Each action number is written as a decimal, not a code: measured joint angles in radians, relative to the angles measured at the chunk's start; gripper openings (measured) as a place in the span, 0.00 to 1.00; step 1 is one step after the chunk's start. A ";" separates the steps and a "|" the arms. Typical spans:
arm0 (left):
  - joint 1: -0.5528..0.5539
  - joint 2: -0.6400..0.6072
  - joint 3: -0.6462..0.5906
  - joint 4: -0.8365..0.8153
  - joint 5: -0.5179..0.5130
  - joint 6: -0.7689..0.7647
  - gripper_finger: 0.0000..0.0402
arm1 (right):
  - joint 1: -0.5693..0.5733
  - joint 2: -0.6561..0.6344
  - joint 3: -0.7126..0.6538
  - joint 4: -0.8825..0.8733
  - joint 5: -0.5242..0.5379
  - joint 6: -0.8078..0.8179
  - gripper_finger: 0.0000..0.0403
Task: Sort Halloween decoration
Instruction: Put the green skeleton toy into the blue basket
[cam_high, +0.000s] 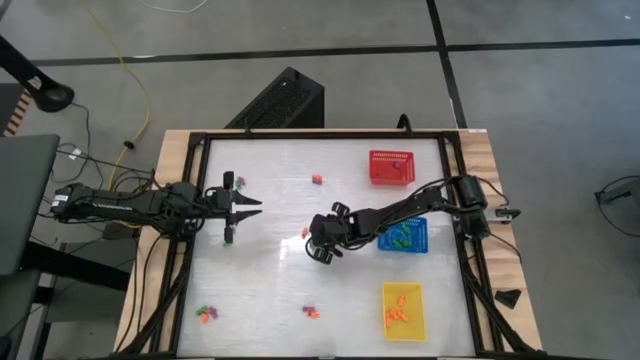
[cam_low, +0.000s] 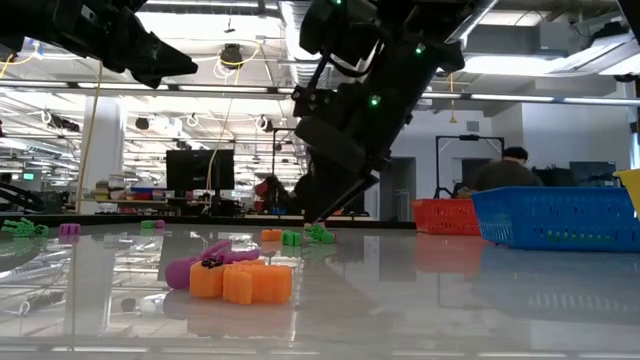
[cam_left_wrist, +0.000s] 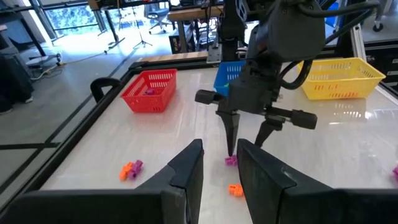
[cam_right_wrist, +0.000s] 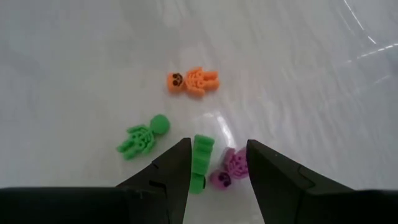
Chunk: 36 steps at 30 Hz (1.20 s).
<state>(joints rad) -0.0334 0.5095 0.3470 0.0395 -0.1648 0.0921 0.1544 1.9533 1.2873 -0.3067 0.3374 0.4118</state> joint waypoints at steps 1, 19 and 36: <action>0.000 0.000 0.000 0.000 0.000 0.000 0.22 | 0.000 0.004 0.000 0.007 -0.008 0.000 0.46; 0.000 0.001 -0.001 -0.008 -0.007 0.008 0.22 | 0.000 0.068 0.003 0.022 -0.080 0.000 0.17; 0.000 0.001 -0.001 -0.008 -0.007 0.008 0.22 | 0.028 0.063 0.158 -0.140 -0.110 -0.070 0.15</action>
<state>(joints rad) -0.0330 0.5100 0.3462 0.0313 -0.1716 0.1005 0.1821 2.0159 1.4452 -0.4468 0.2271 0.3420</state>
